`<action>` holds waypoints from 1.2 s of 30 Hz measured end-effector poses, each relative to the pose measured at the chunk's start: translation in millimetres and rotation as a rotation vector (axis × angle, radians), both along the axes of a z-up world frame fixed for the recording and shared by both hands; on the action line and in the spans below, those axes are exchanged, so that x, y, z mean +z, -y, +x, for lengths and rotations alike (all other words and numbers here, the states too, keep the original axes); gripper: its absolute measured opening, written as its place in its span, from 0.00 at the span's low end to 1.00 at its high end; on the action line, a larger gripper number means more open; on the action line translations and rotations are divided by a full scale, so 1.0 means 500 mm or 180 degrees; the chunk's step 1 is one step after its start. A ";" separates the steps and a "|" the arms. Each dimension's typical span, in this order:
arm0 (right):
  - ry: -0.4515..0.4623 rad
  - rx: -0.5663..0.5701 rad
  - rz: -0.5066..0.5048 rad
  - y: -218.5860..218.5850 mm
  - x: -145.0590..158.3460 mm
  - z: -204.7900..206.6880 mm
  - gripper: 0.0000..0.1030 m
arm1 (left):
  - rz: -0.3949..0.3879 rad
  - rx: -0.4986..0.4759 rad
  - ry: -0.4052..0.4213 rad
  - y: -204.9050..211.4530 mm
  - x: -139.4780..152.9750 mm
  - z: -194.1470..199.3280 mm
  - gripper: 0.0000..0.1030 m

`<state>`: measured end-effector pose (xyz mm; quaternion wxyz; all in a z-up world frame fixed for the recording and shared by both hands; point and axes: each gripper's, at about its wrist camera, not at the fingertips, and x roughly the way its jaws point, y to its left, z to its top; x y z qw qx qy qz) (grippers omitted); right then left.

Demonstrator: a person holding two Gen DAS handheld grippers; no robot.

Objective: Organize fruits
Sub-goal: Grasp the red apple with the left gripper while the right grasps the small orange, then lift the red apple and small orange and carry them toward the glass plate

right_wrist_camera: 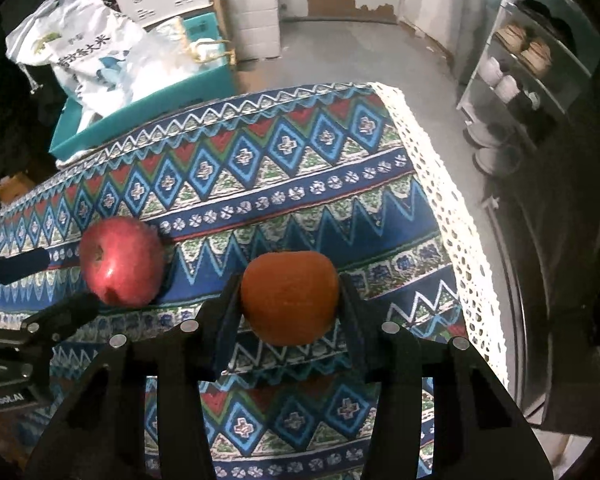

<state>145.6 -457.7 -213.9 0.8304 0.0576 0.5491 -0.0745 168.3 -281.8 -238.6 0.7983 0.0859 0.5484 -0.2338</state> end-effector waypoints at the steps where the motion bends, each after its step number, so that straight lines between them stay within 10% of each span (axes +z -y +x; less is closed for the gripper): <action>1: 0.0008 -0.0001 -0.0006 -0.002 -0.001 -0.001 0.44 | 0.0005 -0.0011 0.0001 0.005 -0.003 0.001 0.85; 36: -0.0029 0.0041 0.0147 -0.014 -0.019 0.002 0.44 | -0.0155 0.0088 -0.0094 0.013 -0.057 0.016 0.76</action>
